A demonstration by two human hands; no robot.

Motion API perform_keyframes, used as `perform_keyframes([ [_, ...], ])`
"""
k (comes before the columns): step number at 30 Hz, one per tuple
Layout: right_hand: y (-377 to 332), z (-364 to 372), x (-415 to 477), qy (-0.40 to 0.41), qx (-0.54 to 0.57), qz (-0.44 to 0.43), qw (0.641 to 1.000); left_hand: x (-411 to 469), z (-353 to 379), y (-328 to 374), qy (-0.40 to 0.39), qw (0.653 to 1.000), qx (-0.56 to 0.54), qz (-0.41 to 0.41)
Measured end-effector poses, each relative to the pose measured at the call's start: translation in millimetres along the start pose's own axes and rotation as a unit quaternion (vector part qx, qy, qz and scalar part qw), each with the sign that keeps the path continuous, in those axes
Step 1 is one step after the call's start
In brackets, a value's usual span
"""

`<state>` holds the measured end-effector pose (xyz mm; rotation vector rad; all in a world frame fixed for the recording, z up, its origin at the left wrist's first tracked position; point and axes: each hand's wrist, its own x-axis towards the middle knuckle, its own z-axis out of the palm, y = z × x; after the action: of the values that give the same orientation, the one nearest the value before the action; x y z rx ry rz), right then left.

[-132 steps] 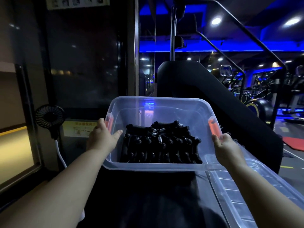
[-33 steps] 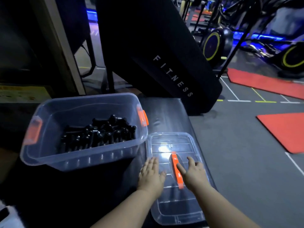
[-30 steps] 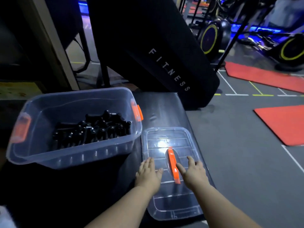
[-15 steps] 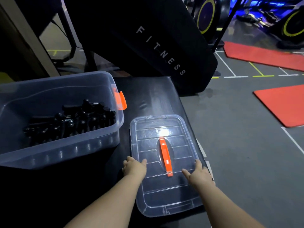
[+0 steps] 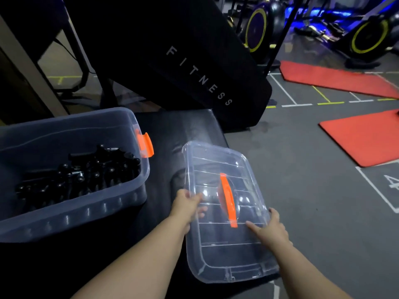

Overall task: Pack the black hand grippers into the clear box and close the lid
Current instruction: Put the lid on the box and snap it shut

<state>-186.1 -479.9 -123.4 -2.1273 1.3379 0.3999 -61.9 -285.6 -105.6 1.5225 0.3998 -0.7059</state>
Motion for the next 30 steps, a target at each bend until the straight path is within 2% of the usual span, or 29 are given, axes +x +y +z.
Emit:
perform_keyframes([
  [8,-66,-73,-30,0.107,0.077,-0.039,0.99,-45,-1,98,-0.017,0.986,-0.108,0.127],
  [13,-116,-90,-69,0.171,0.201,-0.008,0.965,-68,-30,141,0.048,0.954,-0.237,0.174],
  [15,-136,-85,-85,0.138,0.276,-0.013,0.951,-78,-47,156,0.087,0.934,-0.291,0.187],
  [18,-172,-65,-116,0.014,0.43,-0.027,0.902,-90,-78,169,0.142,0.905,-0.354,0.19],
  [21,-211,-44,-150,-0.077,0.468,-0.064,0.878,-97,-112,172,0.199,0.882,-0.382,0.192],
  [25,-250,-15,-176,-0.072,0.455,-0.107,0.881,-104,-159,172,0.22,0.862,-0.409,0.205],
  [30,-275,10,-186,-0.041,0.401,-0.164,0.9,-109,-212,167,0.218,0.862,-0.41,0.205],
])
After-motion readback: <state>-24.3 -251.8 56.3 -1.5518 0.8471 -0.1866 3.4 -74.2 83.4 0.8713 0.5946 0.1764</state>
